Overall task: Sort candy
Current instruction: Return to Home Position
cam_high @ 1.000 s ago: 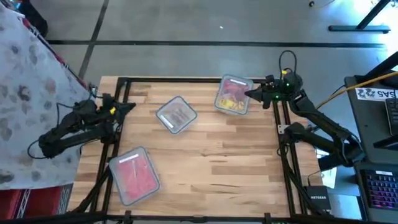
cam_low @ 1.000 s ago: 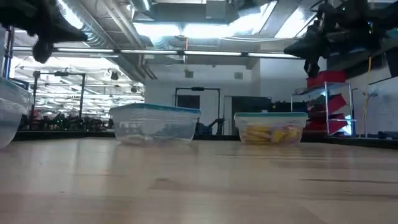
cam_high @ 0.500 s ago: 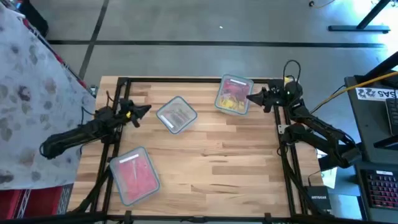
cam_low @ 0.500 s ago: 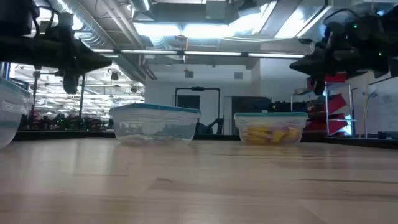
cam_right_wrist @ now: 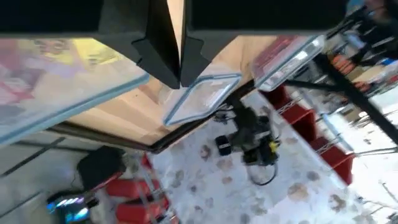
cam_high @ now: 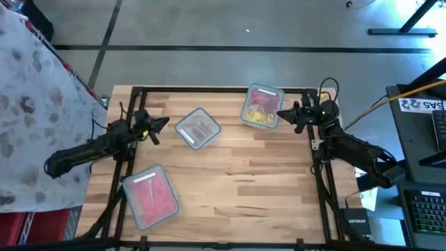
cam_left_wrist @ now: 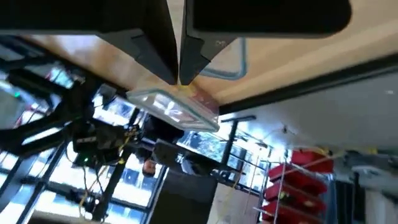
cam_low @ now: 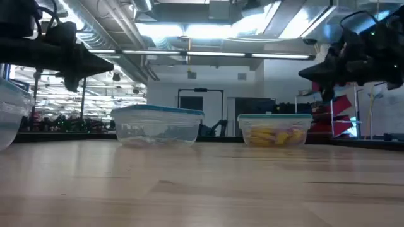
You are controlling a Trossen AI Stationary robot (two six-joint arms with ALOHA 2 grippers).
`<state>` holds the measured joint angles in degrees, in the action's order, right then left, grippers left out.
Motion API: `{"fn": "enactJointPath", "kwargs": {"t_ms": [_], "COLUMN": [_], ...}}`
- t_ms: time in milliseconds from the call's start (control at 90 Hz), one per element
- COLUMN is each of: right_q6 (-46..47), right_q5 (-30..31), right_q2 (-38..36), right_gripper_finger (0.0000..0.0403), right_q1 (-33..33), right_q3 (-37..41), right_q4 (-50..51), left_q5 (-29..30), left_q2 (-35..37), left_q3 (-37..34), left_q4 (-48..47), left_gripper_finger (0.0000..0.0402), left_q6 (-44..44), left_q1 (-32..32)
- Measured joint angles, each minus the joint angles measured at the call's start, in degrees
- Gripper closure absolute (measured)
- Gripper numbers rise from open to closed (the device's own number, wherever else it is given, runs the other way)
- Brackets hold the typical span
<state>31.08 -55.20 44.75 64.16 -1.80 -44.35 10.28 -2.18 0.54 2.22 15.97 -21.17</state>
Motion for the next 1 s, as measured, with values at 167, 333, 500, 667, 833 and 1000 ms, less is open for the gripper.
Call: {"fn": "enactJointPath", "kwargs": {"t_ms": [167,333,500,667,833,1000], "right_q6": [0.6,0.2,0.2,0.2,0.1,0.1], "right_q5": [5.3,11.8,14.2,14.3,14.8,18.2], "right_q2": [0.0,0.0,0.0,-0.1,-2.8,-11.3], "right_gripper_finger": [0.0403,0.0403,0.0403,0.0403,0.0403,0.0403], "right_q1": [0.0,0.0,0.0,0.0,-1.6,-7.9], "right_q3": [1.4,1.4,1.4,1.4,1.4,1.4], "right_q4": [0.9,6.8,11.6,15.6,20.2,28.7], "left_q5": [0.0,0.0,0.0,0.0,0.0,0.0], "left_q2": [-0.2,-0.2,-0.2,-0.2,-0.2,-0.2], "left_q3": [0.0,0.0,0.0,0.0,0.0,0.0], "left_q4": [0.0,0.0,0.0,0.0,0.0,0.0], "left_gripper_finger": [0.0401,0.0401,0.0401,0.0401,0.0401,0.0401], "left_q6": [0.6,1.2,1.2,1.2,1.2,1.2], "left_q1": [0.0,0.0,0.0,0.0,0.0,0.0]}}
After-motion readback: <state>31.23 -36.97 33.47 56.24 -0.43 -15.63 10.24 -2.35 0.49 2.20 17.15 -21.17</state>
